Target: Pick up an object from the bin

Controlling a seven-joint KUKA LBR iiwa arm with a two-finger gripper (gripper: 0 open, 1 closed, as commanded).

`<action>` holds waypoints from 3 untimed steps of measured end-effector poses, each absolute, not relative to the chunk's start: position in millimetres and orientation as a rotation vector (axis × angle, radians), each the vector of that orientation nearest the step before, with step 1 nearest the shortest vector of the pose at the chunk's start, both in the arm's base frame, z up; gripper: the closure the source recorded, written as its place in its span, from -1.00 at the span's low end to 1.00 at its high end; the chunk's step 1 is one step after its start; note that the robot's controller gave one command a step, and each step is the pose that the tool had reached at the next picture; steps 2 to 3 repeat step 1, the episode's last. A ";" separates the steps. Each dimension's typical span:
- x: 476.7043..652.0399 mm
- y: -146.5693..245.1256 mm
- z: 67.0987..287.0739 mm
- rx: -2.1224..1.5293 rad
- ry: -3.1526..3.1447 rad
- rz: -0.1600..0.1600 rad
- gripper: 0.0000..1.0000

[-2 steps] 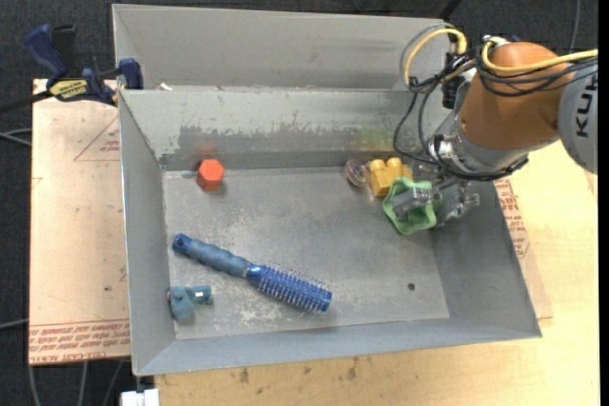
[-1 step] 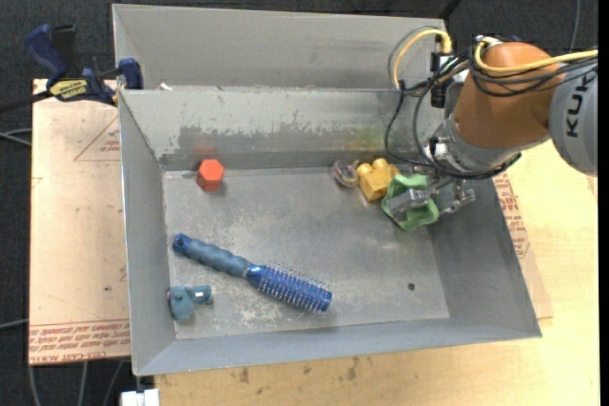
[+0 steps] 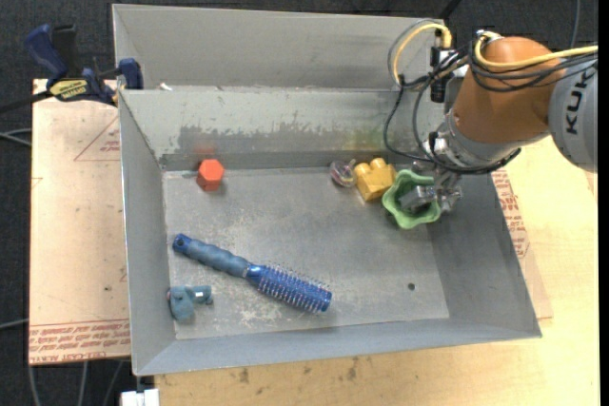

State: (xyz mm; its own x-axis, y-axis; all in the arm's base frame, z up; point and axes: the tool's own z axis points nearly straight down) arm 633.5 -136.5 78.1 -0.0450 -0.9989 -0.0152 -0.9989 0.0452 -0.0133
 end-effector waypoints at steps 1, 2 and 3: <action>648.8 -130.2 219.1 -2.249 2.181 -0.012 1.00; 648.8 -130.2 219.1 -2.249 2.181 -0.012 1.00; 648.8 -130.2 219.1 -2.249 2.181 -0.012 1.00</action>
Offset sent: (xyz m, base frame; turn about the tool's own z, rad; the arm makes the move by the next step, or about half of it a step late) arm 0.0126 0.0048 0.1357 -0.0799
